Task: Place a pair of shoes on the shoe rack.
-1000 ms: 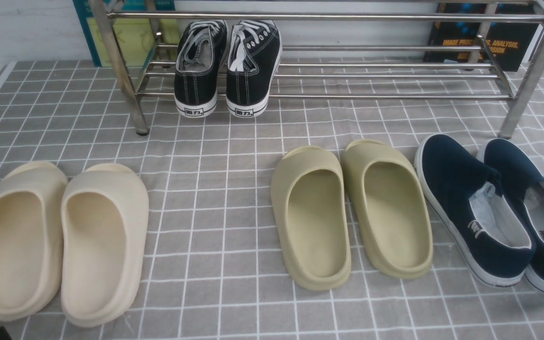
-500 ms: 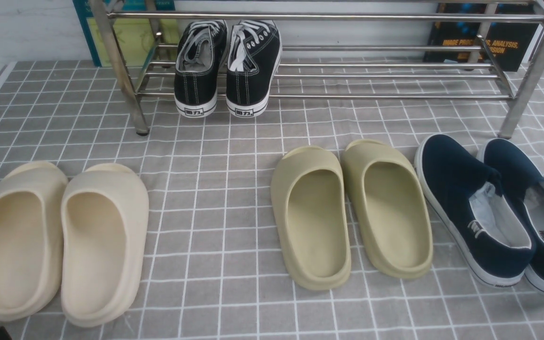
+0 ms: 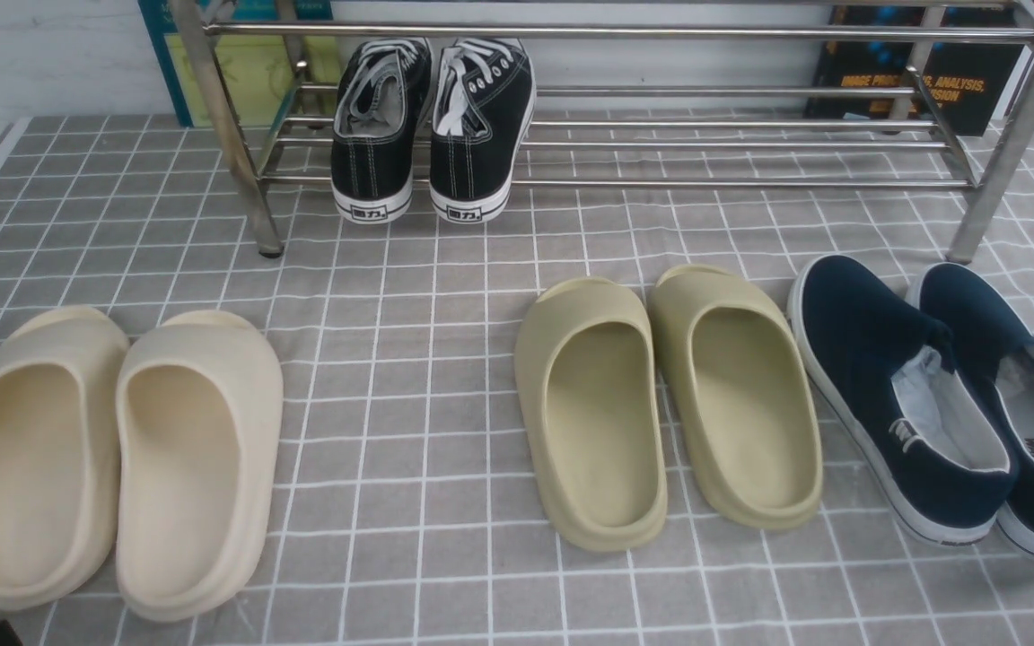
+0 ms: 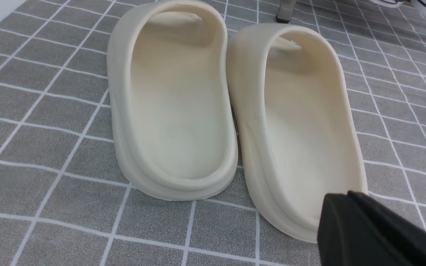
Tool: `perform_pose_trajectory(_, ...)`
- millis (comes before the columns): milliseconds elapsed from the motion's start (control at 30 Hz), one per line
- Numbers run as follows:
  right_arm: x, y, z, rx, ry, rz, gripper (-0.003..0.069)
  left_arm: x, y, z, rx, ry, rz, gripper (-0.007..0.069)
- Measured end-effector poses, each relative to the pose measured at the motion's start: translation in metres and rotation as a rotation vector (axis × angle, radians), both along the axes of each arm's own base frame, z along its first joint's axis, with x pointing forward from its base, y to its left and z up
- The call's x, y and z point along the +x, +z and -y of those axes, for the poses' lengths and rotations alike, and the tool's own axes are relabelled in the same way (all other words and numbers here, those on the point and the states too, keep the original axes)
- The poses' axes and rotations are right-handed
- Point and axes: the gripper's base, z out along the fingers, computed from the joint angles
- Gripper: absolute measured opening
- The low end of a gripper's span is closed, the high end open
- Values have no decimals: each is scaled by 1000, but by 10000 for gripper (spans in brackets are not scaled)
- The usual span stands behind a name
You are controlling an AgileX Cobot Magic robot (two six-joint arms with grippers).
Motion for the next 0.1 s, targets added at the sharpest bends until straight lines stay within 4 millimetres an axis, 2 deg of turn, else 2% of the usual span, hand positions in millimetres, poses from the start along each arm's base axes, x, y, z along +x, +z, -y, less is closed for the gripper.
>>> perform_pose_trajectory(100,0,0,0,0,0,0,239,0,0,0,0,0,0,-13)
